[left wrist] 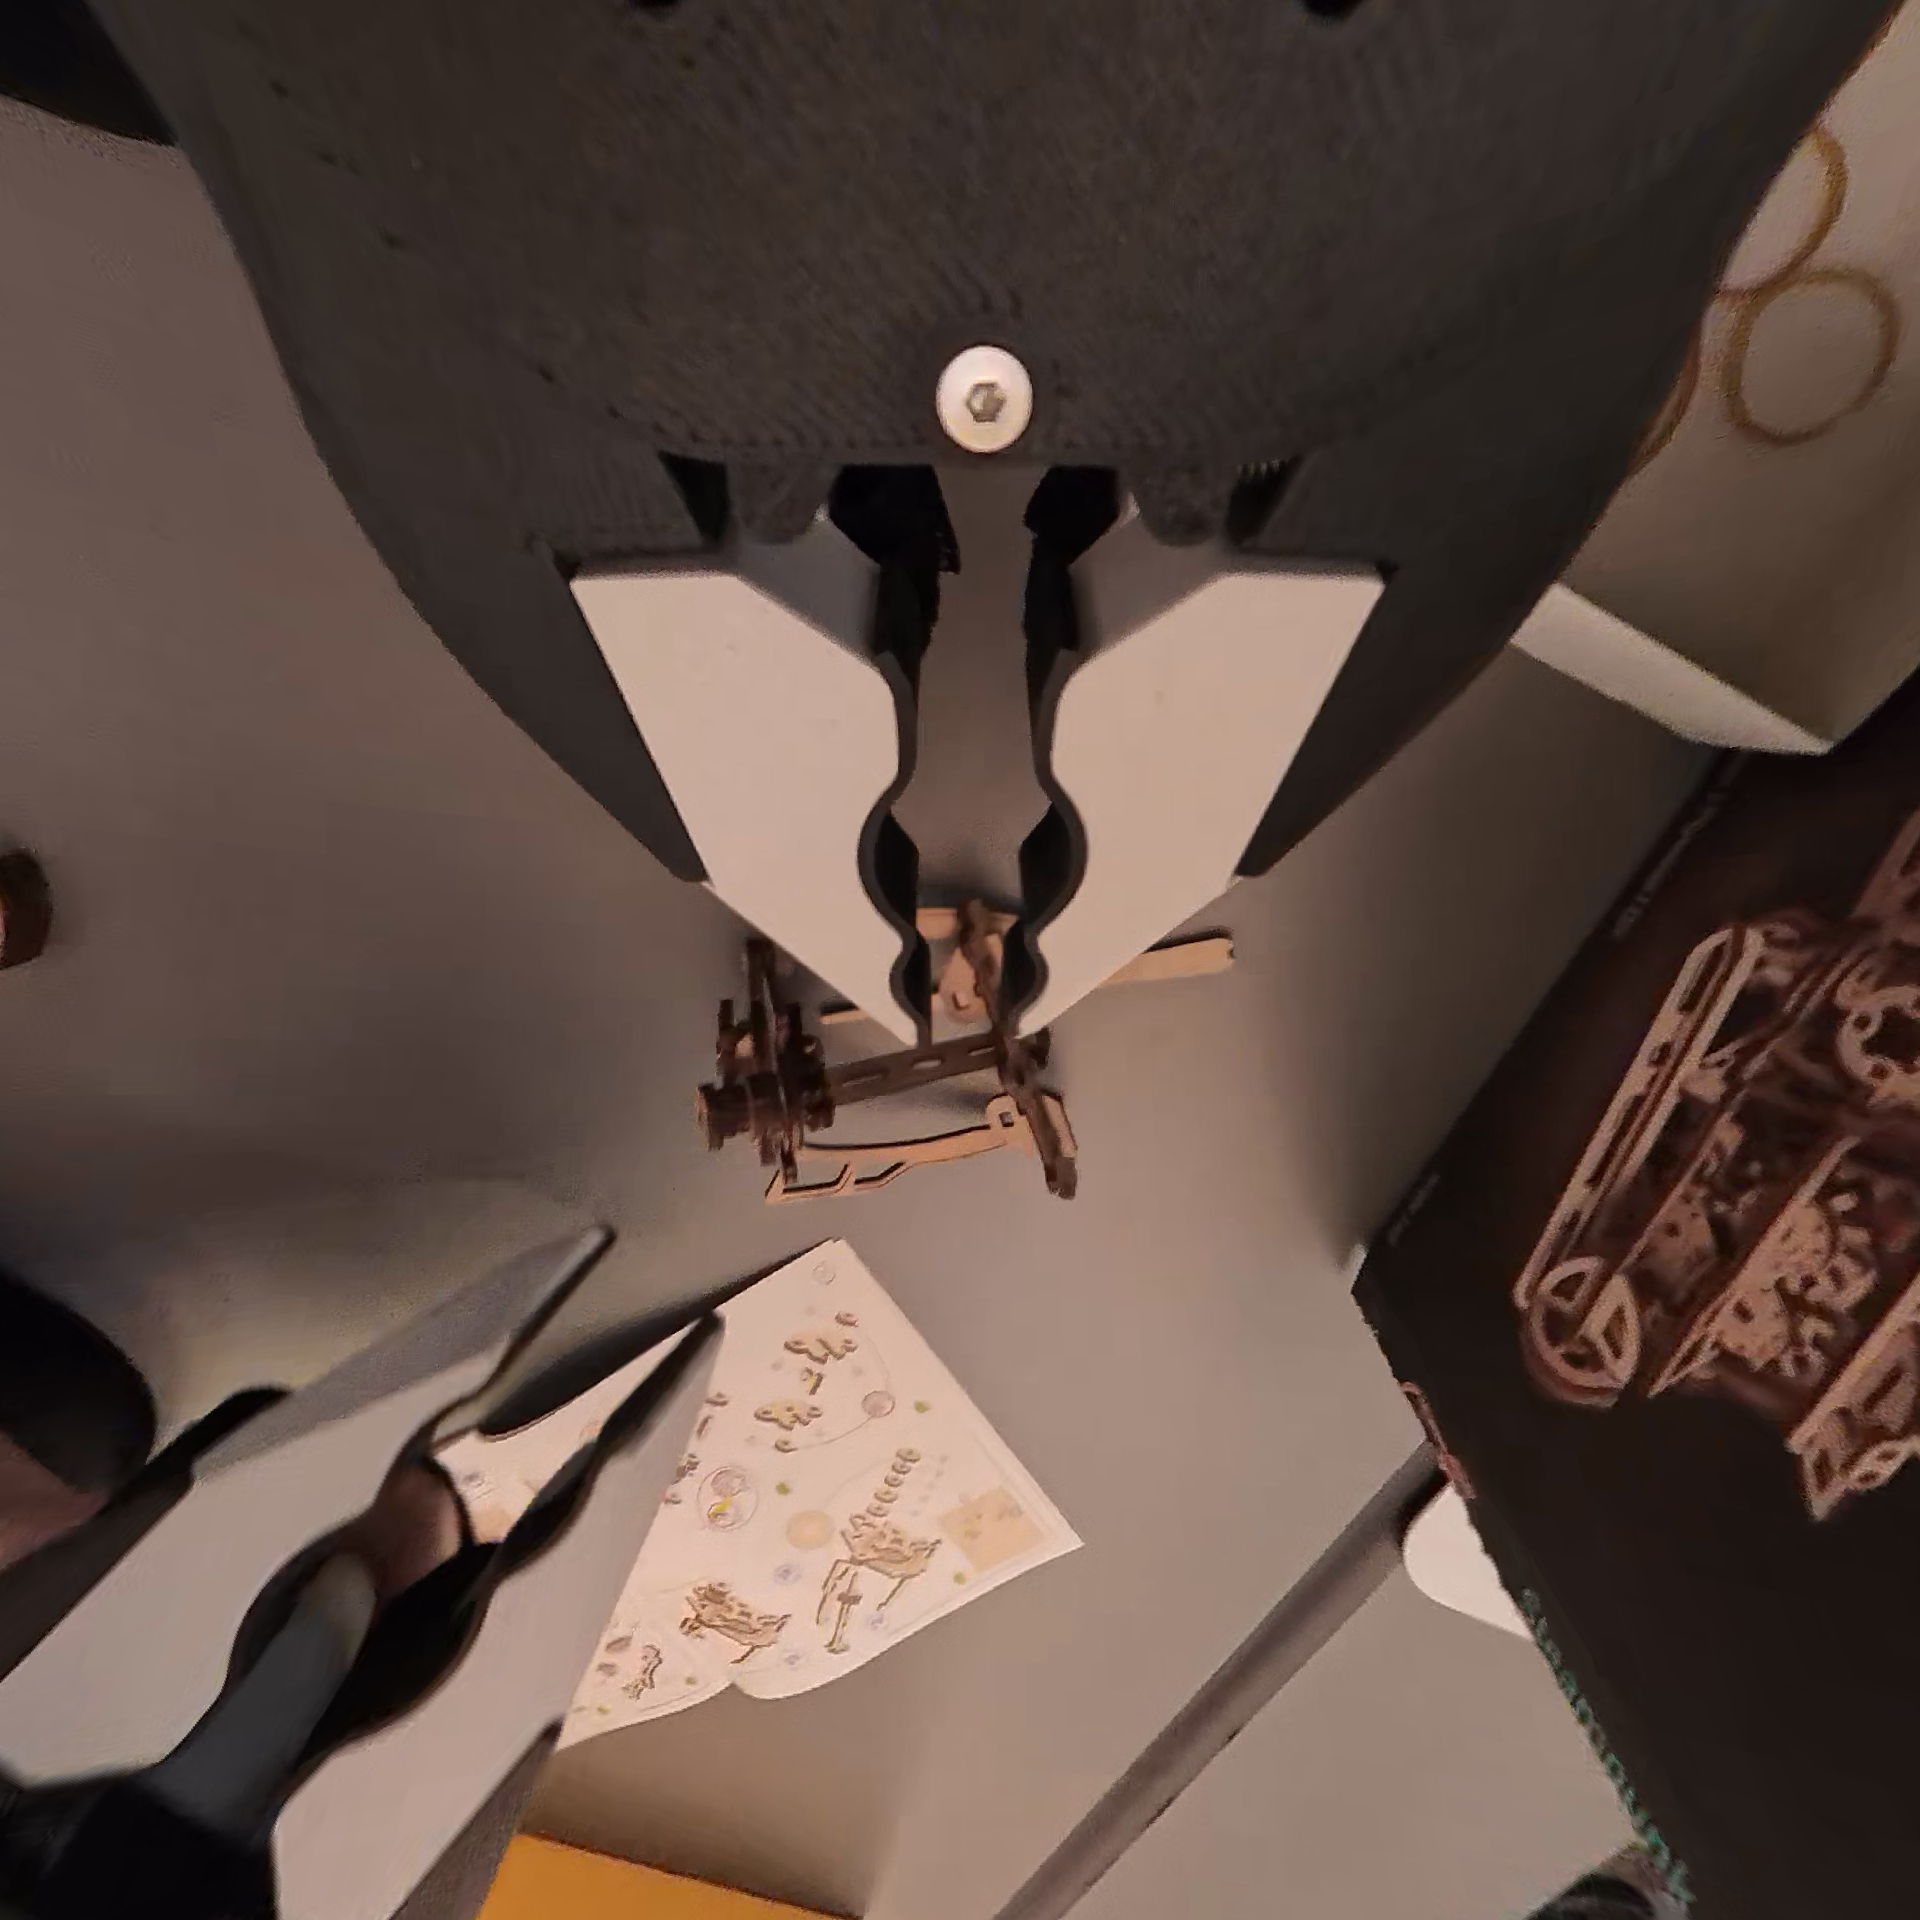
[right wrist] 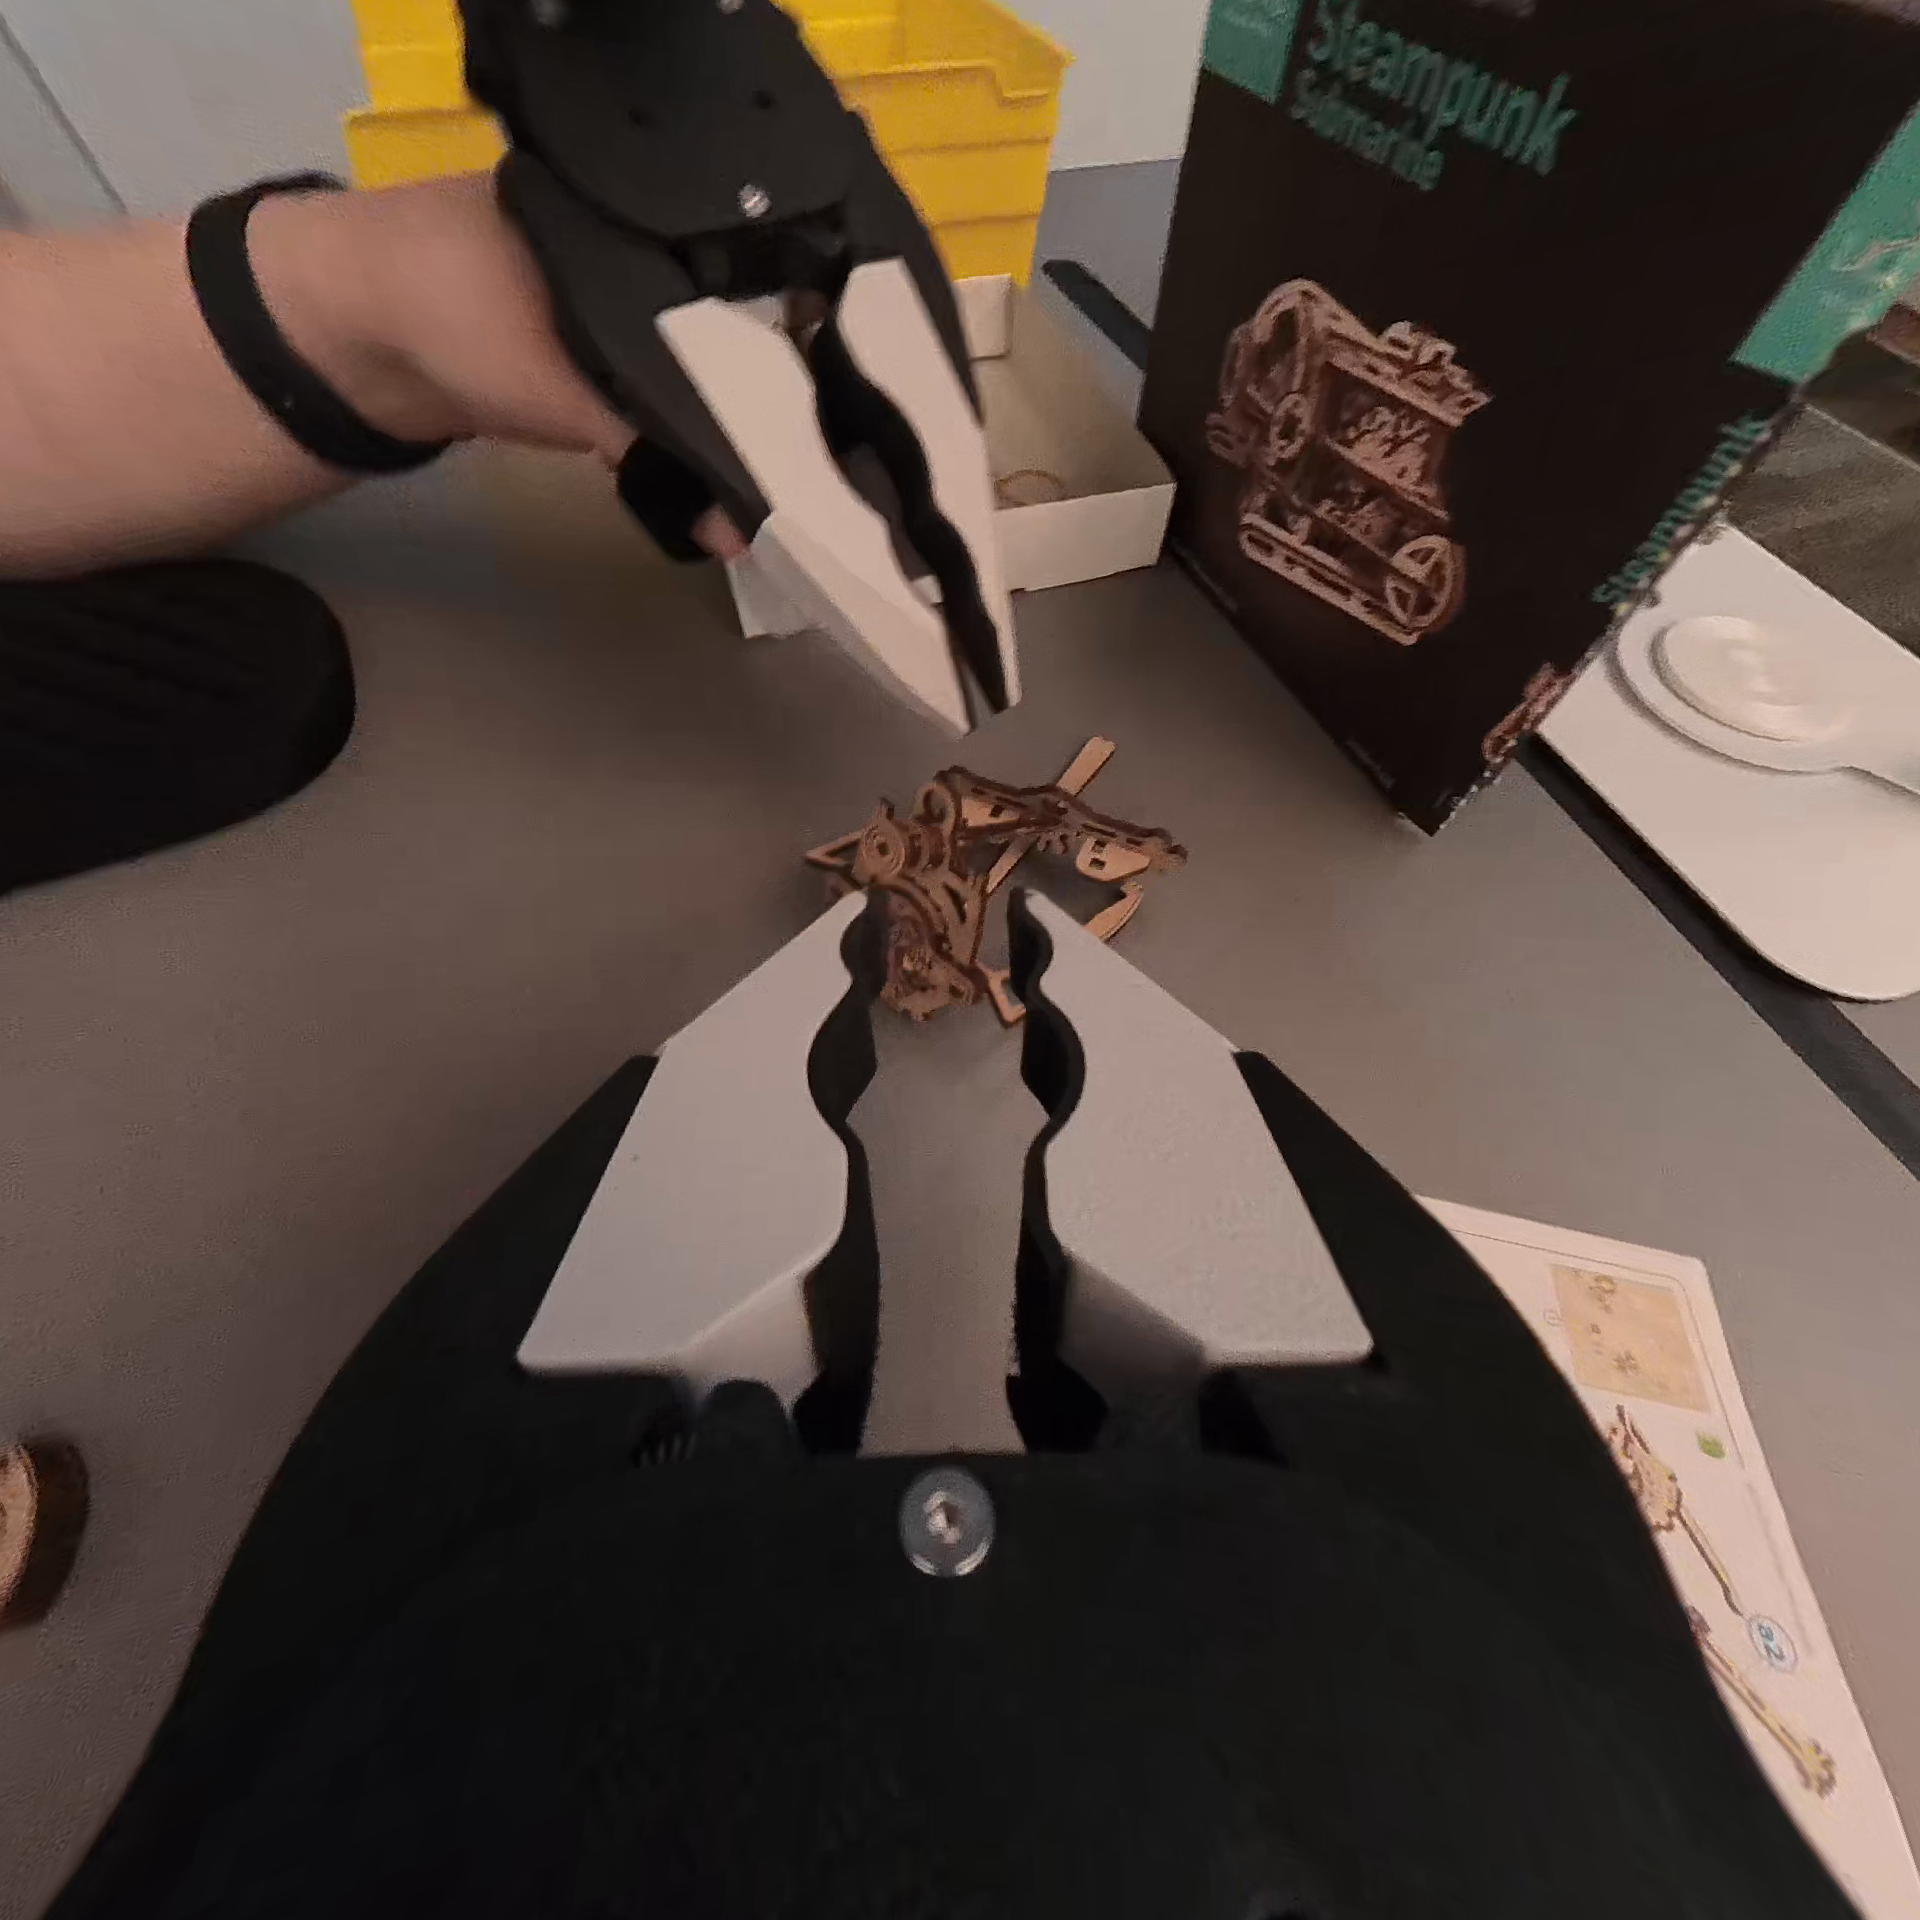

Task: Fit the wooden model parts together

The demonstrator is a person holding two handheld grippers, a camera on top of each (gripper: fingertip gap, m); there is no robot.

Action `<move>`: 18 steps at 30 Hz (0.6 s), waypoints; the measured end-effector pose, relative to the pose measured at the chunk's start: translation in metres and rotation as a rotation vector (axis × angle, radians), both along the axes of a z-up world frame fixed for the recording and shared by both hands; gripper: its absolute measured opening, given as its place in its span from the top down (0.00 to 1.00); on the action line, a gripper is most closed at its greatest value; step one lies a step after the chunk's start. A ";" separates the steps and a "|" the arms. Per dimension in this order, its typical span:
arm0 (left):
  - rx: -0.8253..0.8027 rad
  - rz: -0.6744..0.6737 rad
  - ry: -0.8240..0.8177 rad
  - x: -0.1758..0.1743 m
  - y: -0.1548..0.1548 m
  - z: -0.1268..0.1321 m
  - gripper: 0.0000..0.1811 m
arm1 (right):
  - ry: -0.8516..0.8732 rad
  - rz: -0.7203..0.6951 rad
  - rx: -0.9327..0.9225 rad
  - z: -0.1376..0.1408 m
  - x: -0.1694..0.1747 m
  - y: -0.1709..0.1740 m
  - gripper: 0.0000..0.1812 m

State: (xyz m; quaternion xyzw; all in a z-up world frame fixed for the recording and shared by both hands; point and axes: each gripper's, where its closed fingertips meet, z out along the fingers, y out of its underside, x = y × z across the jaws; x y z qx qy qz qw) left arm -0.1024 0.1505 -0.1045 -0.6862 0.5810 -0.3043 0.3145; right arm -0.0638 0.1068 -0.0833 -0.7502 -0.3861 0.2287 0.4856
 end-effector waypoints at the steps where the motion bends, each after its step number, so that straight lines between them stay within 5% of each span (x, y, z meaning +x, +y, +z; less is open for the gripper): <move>1: -0.011 0.001 0.009 0.003 0.001 0.001 0.95 | -0.018 0.023 0.006 -0.004 0.000 -0.003 0.88; 18: -0.085 -0.028 0.216 0.025 0.010 -0.021 0.92 | -0.018 0.008 0.055 -0.008 0.016 -0.001 0.88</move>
